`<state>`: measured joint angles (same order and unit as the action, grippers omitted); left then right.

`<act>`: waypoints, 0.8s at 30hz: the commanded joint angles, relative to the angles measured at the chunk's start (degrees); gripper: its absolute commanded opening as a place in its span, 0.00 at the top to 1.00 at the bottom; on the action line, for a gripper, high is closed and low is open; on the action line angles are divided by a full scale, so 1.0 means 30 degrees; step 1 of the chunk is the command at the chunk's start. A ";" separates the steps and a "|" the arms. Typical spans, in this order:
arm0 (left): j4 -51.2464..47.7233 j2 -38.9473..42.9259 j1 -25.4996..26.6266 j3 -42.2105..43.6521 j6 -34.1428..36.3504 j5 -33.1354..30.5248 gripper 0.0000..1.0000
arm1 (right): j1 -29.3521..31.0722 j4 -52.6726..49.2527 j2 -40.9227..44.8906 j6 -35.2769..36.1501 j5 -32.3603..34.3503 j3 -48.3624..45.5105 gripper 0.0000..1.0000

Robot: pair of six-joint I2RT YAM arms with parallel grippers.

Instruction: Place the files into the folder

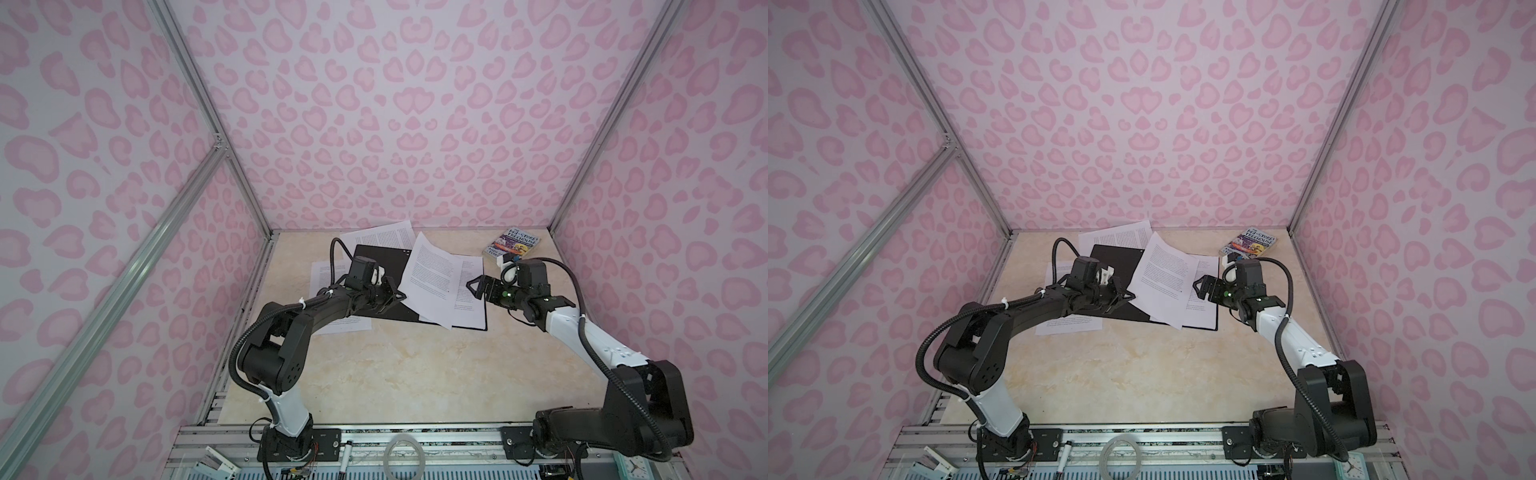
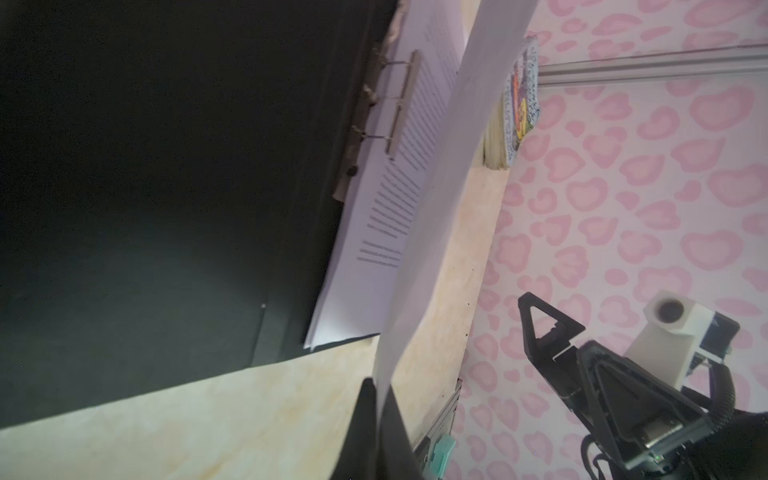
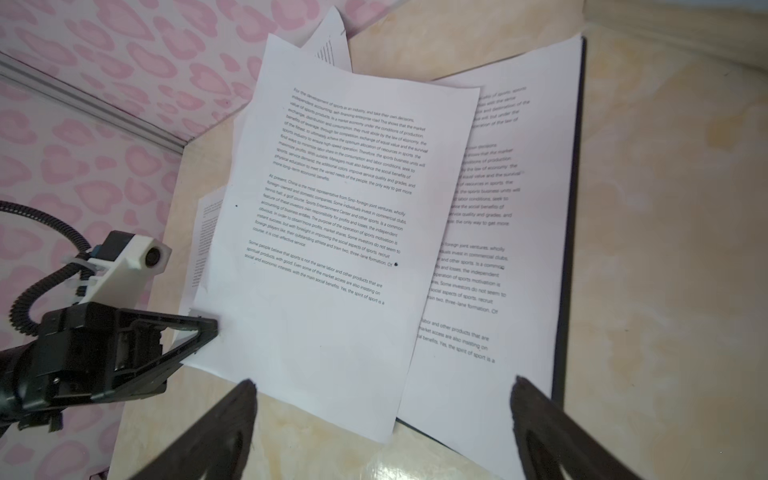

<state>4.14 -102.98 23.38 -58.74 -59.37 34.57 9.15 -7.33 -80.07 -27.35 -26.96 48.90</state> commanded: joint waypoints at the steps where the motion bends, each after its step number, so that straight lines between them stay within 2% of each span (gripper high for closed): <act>1: 0.2057 -0.0609 -0.0643 0.0591 0.0000 0.0549 0.97 | 0.0569 0.0690 -0.1336 0.0241 0.0208 0.0327 0.07; 7: 0.2112 -0.1812 -0.1337 0.1255 0.0875 0.1240 0.97 | 0.2051 0.0630 -0.4362 0.0736 -0.0329 0.1865 0.08; 14: 0.1918 -0.2073 -0.1852 0.1604 0.1792 0.1271 0.97 | 0.2221 0.2358 -0.7417 -0.0099 -0.1216 0.2795 0.10; 19: 0.2013 -0.2323 -0.1991 0.1825 0.2077 0.1513 0.97 | 0.2540 0.3092 -0.8498 -0.0508 -0.1739 0.3230 0.12; 24: 0.1669 -0.2499 -0.1991 0.1799 0.2531 0.1354 0.97 | 0.2973 0.3806 -0.9254 -0.1016 -0.2383 0.3639 0.20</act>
<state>8.73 -109.67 17.39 -53.28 -53.60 37.78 17.58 1.50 -106.54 -28.99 -32.10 59.09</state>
